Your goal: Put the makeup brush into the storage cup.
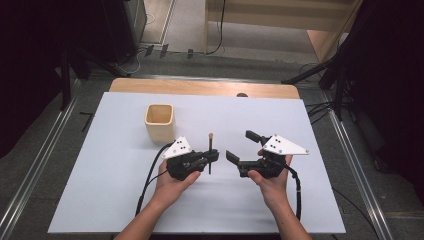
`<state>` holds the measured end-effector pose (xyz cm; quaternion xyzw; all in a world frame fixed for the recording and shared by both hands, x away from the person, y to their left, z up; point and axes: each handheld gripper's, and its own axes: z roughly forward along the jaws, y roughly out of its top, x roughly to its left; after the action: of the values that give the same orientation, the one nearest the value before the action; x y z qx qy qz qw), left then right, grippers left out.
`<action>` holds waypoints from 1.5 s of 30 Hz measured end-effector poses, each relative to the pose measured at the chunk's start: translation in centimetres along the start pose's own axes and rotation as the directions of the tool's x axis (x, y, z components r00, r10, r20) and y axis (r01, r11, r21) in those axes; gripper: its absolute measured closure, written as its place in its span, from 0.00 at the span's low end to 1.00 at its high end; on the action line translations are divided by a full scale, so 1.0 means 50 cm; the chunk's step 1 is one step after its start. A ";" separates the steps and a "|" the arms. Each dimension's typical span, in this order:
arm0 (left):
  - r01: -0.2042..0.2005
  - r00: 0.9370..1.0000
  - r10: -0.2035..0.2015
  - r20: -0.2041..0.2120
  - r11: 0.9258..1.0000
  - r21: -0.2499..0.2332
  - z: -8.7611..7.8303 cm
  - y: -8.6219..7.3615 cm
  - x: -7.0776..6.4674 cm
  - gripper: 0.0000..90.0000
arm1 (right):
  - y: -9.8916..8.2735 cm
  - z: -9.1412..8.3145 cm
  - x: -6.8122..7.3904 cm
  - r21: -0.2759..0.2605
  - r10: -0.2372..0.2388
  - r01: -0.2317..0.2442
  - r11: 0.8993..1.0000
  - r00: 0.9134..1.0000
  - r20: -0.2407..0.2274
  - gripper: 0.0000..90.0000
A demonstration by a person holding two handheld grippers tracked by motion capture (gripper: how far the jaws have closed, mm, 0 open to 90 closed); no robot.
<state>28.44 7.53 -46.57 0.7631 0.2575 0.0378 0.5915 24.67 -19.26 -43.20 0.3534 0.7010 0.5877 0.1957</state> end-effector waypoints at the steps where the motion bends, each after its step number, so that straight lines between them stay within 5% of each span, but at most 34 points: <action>1: 0.001 1.000 -0.001 -0.012 1.000 -0.008 -0.006 0.003 0.006 0.93 | -0.006 -0.007 -0.012 0.002 0.004 -0.004 1.000 1.000 -0.003 0.00; 12: 0.016 0.996 -0.021 -0.088 0.999 -0.049 -0.048 0.028 0.046 0.93 | -0.045 -0.048 -0.058 0.004 0.006 -0.006 1.000 0.996 0.085 0.00; 23: 0.026 0.988 -0.038 -0.148 0.996 -0.082 -0.084 0.052 0.076 0.93 | -0.079 -0.102 -0.100 -0.015 0.057 -0.056 0.998 0.988 0.142 0.00; 45: -0.002 0.974 -0.019 -0.228 0.996 -0.089 -0.131 0.106 0.109 0.93 | -0.133 -0.182 -0.124 -0.011 0.056 -0.055 0.998 0.976 0.209 0.00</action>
<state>32.63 14.80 -41.09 0.7257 0.3251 0.1341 0.5914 20.78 -30.39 -48.34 0.4320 0.6648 0.5544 0.2529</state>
